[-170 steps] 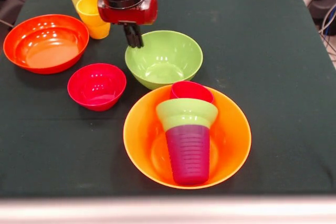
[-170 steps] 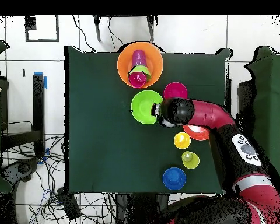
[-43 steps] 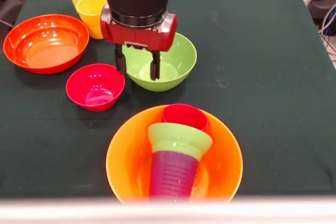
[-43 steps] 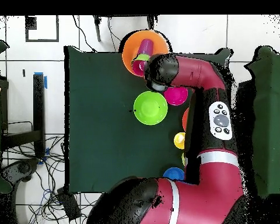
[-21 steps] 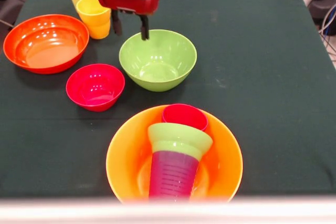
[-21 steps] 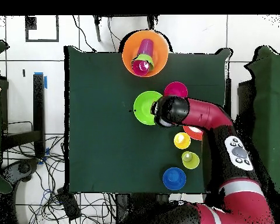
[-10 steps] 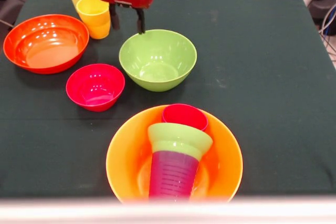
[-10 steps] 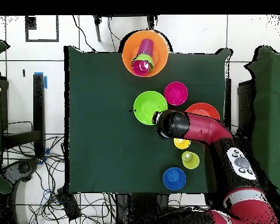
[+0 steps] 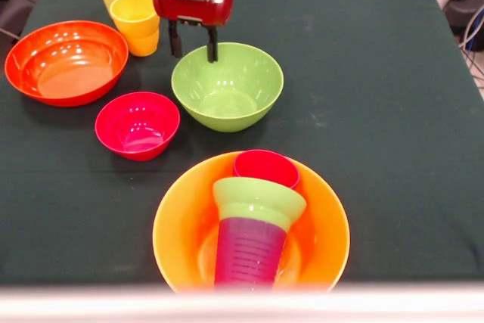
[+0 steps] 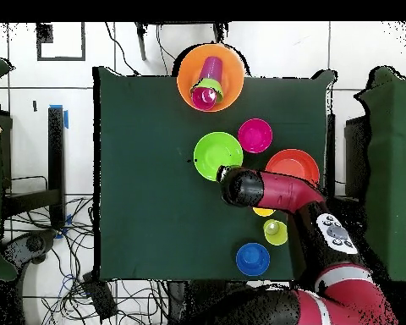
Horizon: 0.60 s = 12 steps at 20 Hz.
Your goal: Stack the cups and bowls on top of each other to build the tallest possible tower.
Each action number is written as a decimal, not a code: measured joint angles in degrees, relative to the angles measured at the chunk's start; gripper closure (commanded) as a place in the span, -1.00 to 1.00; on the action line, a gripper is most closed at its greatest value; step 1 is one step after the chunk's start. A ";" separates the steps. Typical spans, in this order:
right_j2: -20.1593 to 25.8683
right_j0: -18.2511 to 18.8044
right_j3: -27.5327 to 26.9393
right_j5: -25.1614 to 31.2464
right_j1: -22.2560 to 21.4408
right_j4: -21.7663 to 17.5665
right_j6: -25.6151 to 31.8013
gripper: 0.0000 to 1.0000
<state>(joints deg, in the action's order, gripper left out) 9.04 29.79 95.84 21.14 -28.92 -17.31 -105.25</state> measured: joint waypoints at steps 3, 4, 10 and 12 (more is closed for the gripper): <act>-1.34 -1.34 0.01 -0.04 0.53 0.00 0.00 -1.00; -1.72 -1.76 0.00 -0.02 0.52 0.01 0.00 -1.00; -3.01 -3.19 0.00 -0.04 0.45 0.01 0.00 -1.00; -3.39 -3.41 0.00 -0.04 0.44 0.02 0.00 -1.00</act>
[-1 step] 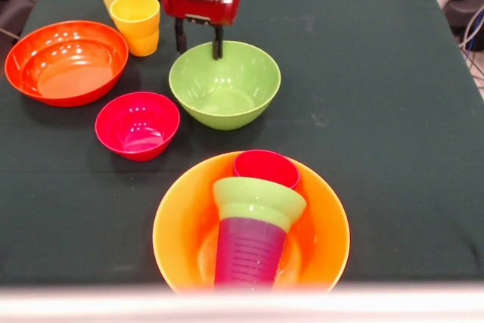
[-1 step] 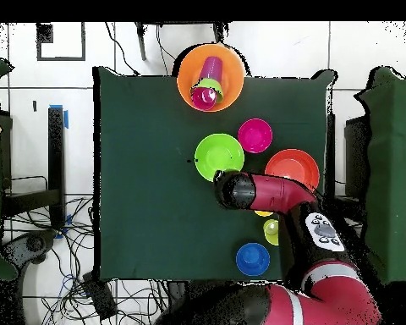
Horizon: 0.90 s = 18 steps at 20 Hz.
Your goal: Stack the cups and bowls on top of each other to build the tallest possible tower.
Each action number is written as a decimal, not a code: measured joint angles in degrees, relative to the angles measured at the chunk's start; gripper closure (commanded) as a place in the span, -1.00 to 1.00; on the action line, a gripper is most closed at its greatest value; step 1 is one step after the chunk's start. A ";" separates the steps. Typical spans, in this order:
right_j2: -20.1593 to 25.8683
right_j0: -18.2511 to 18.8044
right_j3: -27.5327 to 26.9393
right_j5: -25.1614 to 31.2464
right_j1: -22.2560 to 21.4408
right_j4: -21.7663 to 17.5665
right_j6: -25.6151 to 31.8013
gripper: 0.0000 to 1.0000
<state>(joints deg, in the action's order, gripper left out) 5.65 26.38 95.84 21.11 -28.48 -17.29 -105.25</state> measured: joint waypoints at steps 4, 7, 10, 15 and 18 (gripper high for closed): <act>-0.76 -0.17 -0.07 -0.06 -0.11 0.09 0.00 1.00; -0.95 -0.19 -0.15 0.00 -0.62 0.05 0.00 1.00; -1.13 -0.19 -0.15 0.00 -0.61 0.04 0.00 1.00; -1.29 -0.19 -0.26 0.01 -0.47 0.04 0.00 1.00; -1.09 0.01 -0.27 0.07 -0.61 0.03 0.00 1.00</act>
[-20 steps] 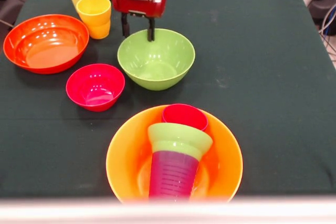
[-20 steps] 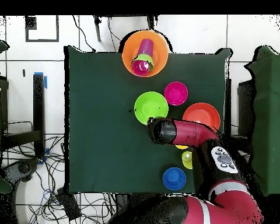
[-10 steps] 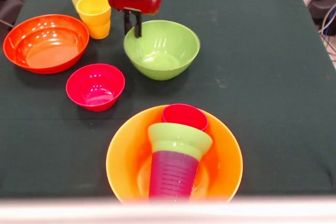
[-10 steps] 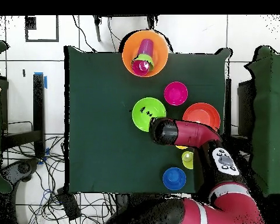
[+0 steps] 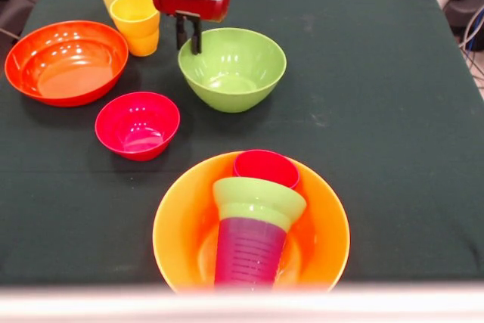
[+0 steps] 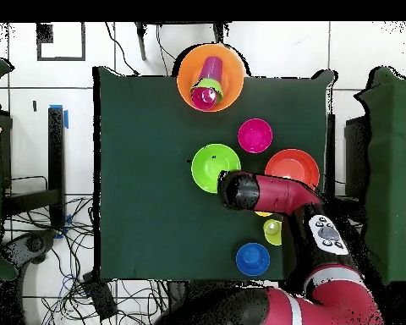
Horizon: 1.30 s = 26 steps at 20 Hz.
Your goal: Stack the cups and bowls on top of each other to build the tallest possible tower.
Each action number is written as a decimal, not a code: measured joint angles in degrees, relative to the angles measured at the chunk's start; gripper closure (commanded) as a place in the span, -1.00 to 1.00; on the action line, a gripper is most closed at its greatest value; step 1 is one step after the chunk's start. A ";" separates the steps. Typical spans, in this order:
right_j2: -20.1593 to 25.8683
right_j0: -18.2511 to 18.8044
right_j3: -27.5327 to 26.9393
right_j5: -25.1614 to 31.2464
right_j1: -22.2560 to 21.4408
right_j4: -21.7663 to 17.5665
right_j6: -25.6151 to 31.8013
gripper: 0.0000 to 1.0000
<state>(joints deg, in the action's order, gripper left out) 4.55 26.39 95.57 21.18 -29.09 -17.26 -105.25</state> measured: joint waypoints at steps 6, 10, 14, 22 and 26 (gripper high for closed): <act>2.08 0.73 0.17 5.82 -5.26 1.33 0.00 1.00; 4.12 1.49 0.17 11.72 -10.29 3.68 0.00 1.00; 5.83 1.97 0.07 14.45 -13.55 6.00 0.00 1.00; 10.45 2.00 -4.45 14.80 -14.20 8.35 0.00 1.00; 13.90 2.07 -9.69 14.77 -11.61 8.39 0.00 1.00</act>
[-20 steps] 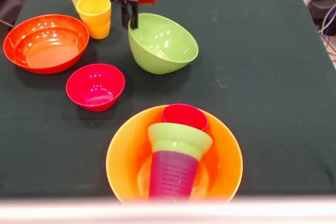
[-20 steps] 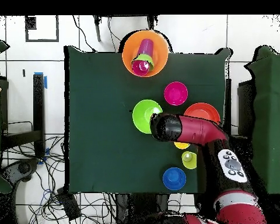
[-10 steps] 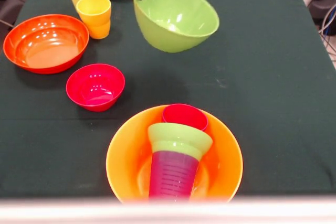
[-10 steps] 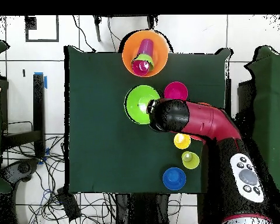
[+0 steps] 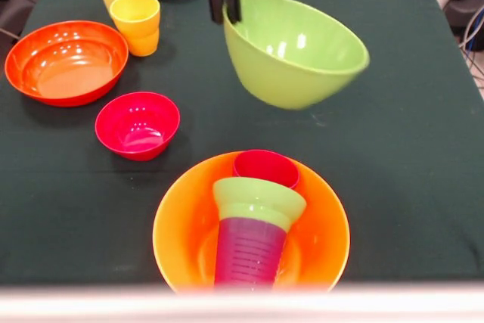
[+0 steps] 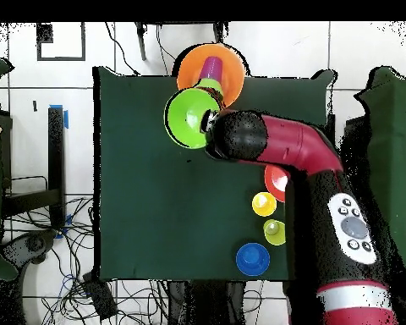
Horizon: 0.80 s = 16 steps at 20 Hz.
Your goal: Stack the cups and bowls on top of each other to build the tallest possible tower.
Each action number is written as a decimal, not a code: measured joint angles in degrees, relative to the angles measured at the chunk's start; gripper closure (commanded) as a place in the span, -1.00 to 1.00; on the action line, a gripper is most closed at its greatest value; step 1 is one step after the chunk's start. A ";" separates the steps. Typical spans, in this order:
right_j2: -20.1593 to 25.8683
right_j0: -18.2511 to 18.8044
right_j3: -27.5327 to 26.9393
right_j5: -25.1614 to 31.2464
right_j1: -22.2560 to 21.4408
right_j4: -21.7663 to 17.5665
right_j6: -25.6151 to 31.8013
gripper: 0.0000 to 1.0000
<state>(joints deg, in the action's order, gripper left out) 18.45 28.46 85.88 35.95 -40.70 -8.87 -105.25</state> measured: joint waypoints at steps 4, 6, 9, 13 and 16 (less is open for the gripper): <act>3.25 0.11 -4.75 -0.10 2.89 -0.05 0.00 1.00; 4.94 0.19 -7.15 -0.25 4.51 -0.13 0.00 1.00; 7.81 0.71 -10.44 -0.52 7.09 -0.46 0.01 1.00; 12.50 2.76 -13.05 -1.54 10.21 -1.76 0.02 1.00; 14.62 4.42 -12.95 -2.56 11.03 -2.97 0.02 1.00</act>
<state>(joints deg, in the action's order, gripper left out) 33.07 32.88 72.93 33.39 -29.66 -11.84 -105.22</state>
